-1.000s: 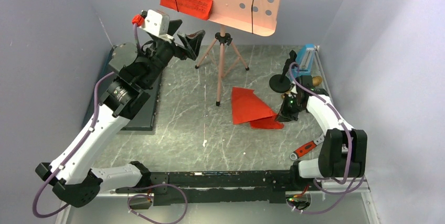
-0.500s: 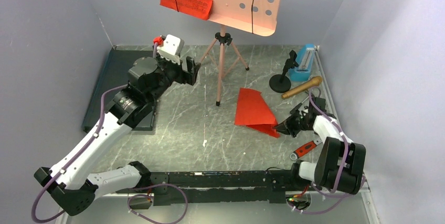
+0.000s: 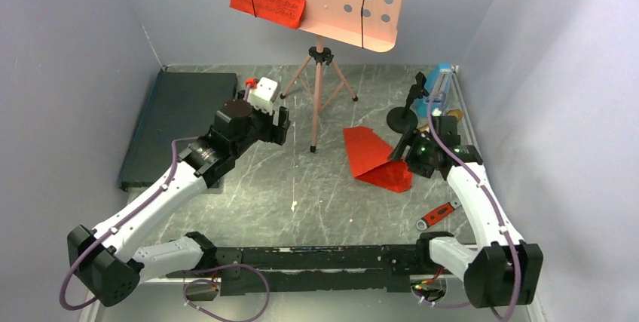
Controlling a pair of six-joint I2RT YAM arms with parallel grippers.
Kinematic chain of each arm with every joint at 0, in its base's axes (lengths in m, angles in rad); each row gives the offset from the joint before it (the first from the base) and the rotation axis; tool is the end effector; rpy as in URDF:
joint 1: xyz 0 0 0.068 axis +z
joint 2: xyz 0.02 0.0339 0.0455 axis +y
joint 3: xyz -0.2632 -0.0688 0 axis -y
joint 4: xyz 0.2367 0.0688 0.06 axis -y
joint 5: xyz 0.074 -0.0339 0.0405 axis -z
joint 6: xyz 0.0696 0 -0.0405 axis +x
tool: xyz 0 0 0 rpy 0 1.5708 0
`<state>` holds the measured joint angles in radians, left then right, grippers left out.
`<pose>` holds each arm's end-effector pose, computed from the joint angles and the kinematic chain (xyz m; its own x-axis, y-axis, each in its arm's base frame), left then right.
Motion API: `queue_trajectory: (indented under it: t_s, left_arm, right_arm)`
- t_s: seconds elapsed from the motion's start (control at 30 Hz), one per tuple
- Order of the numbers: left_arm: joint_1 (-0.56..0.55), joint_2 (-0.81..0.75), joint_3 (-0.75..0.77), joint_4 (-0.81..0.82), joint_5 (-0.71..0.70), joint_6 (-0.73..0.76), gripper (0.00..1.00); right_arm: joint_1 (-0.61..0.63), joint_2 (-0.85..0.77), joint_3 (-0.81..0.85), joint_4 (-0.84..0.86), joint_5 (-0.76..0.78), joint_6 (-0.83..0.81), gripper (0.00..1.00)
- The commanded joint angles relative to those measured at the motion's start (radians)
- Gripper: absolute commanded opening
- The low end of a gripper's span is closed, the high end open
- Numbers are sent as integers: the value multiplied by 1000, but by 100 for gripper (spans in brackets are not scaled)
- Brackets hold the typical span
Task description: Pack up the instrument practice props
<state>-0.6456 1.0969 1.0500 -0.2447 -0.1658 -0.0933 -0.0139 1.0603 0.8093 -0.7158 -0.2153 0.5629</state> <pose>0.2272 -0.1567 0.3555 -0.2722 0.0900 -0.9580 0.4437 0.8952 -0.0420 0.2164 0.0119 0.2256 -0.7535 0.5318 -0.3865 0.3481 0.8214 0.4518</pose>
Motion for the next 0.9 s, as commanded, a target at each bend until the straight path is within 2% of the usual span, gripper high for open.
queue_trajectory:
  t_s: [0.0, 0.23, 0.4, 0.47, 0.6, 0.87]
  left_arm:
    - [39, -21, -78, 103, -77, -11, 83]
    - [115, -66, -188, 119, -154, -11, 84]
    - [121, -101, -229, 128, -231, 58, 84]
    - [123, -108, -253, 155, -256, 80, 84]
    - [126, -104, -267, 168, -276, 112, 84]
    - [130, -113, -270, 184, -301, 149, 83]
  right_arm:
    - [160, -31, 68, -51, 239, -119, 76]
    - [392, -5, 144, 44, 417, -348, 82]
    - [589, 90, 169, 113, 569, -611, 97]
    - [638, 152, 177, 124, 609, -678, 99]
    - [683, 272, 195, 142, 657, -731, 100]
    - [686, 426, 194, 227, 688, -734, 100]
